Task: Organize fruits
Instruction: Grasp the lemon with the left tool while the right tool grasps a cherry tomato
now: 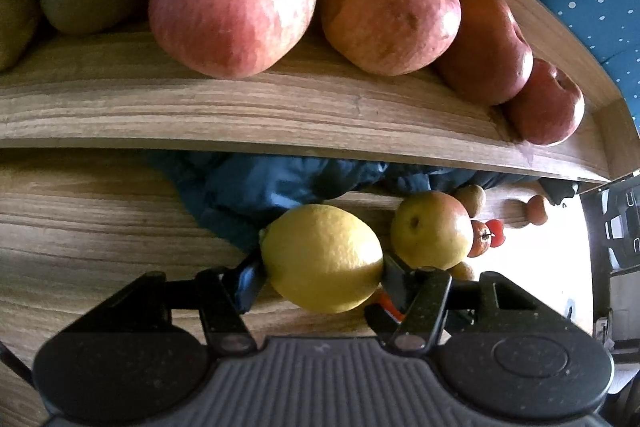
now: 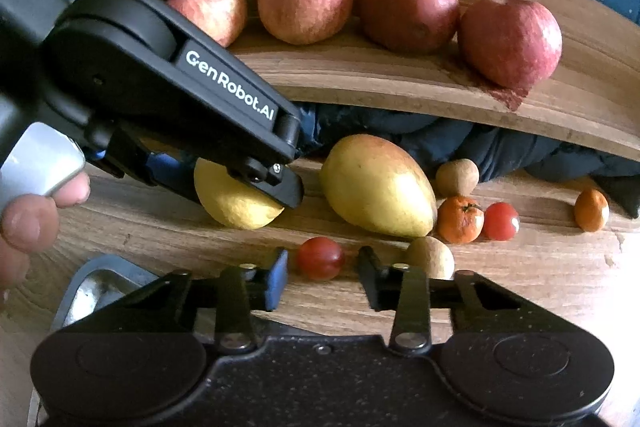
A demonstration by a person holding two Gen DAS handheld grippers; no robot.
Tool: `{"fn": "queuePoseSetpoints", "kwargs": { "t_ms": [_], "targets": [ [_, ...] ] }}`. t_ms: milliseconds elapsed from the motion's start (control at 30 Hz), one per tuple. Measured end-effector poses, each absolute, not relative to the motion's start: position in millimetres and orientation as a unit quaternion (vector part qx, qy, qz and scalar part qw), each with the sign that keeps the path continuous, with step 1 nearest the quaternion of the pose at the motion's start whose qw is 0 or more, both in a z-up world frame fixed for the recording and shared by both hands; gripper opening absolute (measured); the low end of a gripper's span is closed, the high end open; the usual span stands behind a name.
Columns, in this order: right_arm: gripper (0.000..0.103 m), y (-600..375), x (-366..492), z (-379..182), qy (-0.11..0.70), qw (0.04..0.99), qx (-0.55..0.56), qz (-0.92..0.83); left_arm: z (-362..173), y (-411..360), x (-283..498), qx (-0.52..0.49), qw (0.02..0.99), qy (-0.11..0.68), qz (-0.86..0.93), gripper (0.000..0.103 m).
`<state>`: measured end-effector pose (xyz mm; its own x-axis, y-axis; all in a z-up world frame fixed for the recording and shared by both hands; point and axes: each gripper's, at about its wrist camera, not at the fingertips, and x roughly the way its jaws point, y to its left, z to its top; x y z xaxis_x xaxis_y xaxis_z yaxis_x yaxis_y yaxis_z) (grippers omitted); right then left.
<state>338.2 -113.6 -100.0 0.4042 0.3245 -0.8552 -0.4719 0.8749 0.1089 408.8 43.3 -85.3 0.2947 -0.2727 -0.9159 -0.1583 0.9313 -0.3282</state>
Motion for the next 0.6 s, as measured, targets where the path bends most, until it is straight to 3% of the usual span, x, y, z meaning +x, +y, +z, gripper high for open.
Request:
{"fn": "queuePoseSetpoints", "kwargs": {
  "t_ms": [133,600],
  "targets": [
    [0.027,-115,333,-97,0.491,0.835,-0.073,0.237,-86,44,405,-0.180,0.783,0.594,-0.039,0.065],
    [0.027,-125,326,-93,0.483,0.837,-0.071,0.246,-79,35,374,-0.179,0.783,0.594,-0.037,0.064]
  ]
}}
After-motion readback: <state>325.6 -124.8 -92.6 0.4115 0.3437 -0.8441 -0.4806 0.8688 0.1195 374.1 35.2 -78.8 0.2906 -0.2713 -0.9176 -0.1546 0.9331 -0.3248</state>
